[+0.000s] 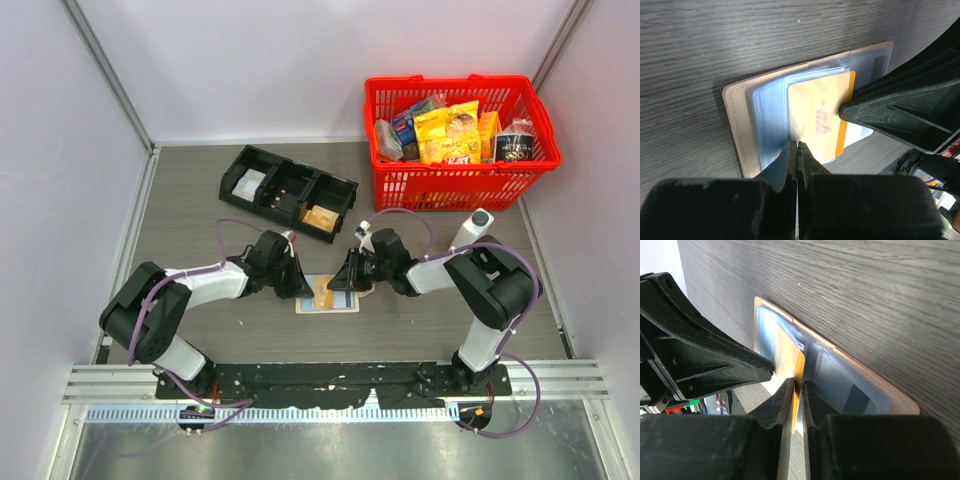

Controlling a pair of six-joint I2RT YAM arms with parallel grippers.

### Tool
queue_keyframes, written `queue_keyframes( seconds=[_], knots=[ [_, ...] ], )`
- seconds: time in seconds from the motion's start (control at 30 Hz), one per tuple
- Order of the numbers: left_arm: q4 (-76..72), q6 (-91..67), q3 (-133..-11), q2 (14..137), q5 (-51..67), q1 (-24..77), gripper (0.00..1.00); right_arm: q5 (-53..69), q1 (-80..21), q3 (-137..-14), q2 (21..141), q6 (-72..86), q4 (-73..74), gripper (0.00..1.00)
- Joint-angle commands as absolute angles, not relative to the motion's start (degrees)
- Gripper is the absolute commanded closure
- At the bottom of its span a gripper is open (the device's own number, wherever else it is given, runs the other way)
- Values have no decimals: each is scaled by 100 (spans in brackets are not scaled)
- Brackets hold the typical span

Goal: Take the credit cards out of the card holder
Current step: Remove the credit card from the card holder.

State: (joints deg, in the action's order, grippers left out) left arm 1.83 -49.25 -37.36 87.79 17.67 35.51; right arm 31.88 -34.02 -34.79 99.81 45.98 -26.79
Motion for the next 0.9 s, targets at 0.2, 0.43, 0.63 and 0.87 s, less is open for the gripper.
queue_keyframes(
  seconds=[0.2, 0.43, 0.63, 0.87],
  knots=[
    [773, -4834, -3753, 8675, 1152, 3481, 100, 3471, -3331, -3147, 9949, 4816, -3541, 81],
    [791, -4860, -3718, 8710, 1195, 3454, 100, 3586, -3313, -3067, 9958, 4922, -3849, 82],
    [791, -4860, -3718, 8684, 1222, 3454, 100, 3621, -3305, -3067, 10019, 4975, -3946, 86],
    [756, -4869, -3691, 8692, 1274, 3454, 100, 3595, -3305, -3120, 10142, 4966, -3920, 83]
  ],
)
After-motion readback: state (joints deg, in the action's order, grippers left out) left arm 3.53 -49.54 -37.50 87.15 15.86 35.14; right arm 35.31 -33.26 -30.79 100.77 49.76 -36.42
